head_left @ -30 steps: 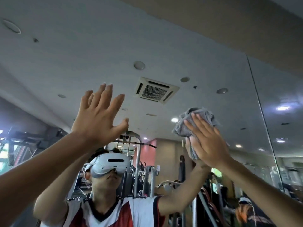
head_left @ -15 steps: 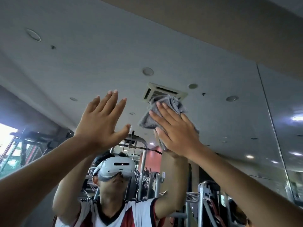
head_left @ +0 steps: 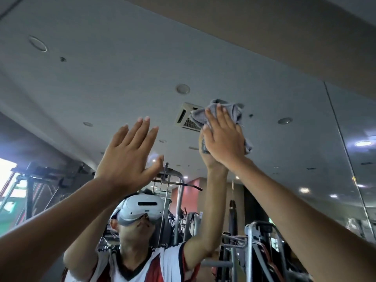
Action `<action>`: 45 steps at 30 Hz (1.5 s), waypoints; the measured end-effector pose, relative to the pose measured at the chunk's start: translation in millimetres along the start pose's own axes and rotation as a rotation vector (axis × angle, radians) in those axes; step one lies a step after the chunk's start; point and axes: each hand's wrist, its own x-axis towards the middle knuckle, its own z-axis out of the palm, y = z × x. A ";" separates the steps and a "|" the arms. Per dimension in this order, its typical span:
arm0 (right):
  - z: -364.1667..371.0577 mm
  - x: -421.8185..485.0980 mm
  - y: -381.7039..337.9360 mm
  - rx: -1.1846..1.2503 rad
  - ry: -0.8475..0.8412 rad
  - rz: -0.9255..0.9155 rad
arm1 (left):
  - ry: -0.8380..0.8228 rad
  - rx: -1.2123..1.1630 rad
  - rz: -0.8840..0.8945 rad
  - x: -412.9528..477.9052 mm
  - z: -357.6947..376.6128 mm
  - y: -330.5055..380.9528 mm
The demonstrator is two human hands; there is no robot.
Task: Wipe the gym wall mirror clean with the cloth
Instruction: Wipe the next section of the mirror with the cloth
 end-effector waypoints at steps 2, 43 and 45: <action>0.9 -22.3 -18.2 -0.001 -0.013 -0.158 | 0.007 0.005 -0.011 -2.6 1.3 -1.0; 1.7 -195.8 -19.5 -0.044 -0.004 -0.465 | 0.046 -0.069 0.021 -64.8 -0.2 -4.2; -2.4 -197.9 9.2 -0.056 -0.014 -0.350 | 0.051 -0.061 0.028 -77.0 -0.2 0.3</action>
